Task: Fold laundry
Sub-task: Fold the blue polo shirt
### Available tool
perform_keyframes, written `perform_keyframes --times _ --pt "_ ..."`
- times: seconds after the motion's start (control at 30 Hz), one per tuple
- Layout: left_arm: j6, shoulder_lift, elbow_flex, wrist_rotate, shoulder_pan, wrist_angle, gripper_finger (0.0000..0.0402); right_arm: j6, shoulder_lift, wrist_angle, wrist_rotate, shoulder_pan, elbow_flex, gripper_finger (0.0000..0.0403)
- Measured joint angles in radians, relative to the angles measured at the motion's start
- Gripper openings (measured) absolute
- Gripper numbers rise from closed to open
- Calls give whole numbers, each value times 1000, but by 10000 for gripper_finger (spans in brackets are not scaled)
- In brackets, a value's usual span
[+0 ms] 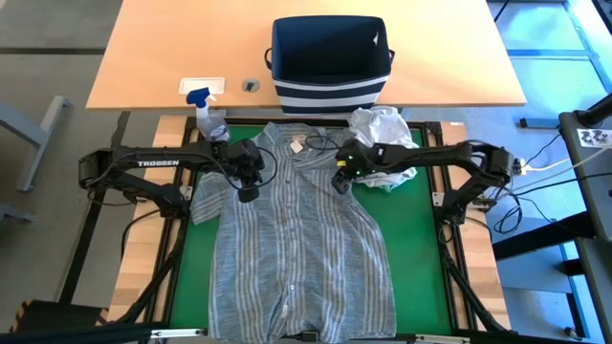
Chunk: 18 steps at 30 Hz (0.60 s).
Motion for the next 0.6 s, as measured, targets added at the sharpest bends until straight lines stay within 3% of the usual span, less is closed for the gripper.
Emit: perform_keyframes --times 0.13,0.33,0.47,0.6 --pt "0 0 0 0 0 1 70 -10 34 -6 80 18 0 225" --pt "-1 0 0 0 0 0 70 -10 54 5 37 17 0 225" --pt "-1 0 0 0 0 0 70 -10 54 56 -176 16 0 225" --pt "0 0 0 0 0 -1 70 -9 53 126 -583 17 0 225"
